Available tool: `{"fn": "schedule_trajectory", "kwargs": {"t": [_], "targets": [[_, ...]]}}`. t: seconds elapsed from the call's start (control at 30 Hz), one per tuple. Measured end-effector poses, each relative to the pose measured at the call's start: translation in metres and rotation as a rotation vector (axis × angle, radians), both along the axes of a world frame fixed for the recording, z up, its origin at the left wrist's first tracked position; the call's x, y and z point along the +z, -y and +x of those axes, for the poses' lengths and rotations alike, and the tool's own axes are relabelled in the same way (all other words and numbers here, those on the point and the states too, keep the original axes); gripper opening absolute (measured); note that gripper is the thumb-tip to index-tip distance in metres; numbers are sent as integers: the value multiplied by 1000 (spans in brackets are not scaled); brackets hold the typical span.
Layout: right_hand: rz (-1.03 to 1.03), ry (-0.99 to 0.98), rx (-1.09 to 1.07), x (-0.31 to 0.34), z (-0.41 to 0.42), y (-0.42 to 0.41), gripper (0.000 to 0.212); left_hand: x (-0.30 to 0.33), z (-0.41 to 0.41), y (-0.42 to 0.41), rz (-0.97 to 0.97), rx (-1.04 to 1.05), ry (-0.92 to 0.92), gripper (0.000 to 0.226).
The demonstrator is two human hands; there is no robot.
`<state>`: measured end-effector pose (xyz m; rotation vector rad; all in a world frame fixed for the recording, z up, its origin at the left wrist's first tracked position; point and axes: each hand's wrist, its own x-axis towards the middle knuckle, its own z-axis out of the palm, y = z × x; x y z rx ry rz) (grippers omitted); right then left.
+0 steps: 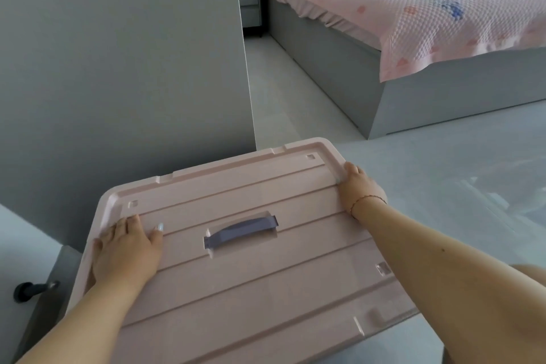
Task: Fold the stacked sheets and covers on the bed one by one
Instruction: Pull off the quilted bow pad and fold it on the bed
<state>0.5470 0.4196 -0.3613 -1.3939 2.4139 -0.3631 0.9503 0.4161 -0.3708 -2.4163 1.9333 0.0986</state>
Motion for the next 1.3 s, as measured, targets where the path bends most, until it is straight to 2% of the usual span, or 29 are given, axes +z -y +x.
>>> {"fn": "schedule_trajectory", "kwargs": {"t": [0.13,0.33,0.43,0.7,0.87,0.97,1.13,1.2,1.3], "targets": [[-14,4,-39,1,-11,-2,32,3,-11,1,17,-18,-5,67],[1,-14,-45,-7,-15,3,39,5,-1,-14,-17,-34,-35,67],[26,11,-69,-10,-15,7,36,6,13,-18,-25,29,-53,70],[98,41,-154,-14,-19,9,39,13,31,-16,34,263,-296,110],[132,134,-209,-17,-22,9,47,18,36,-15,44,346,-420,118],[123,155,-226,-14,-17,10,52,19,44,-15,36,383,-493,113],[168,-13,-246,-14,-15,5,60,15,52,-12,30,385,-526,114],[143,76,-274,-14,-15,7,60,13,58,-8,46,387,-573,117],[35,309,-381,-11,-15,10,66,12,59,-5,71,389,-639,122]]}}
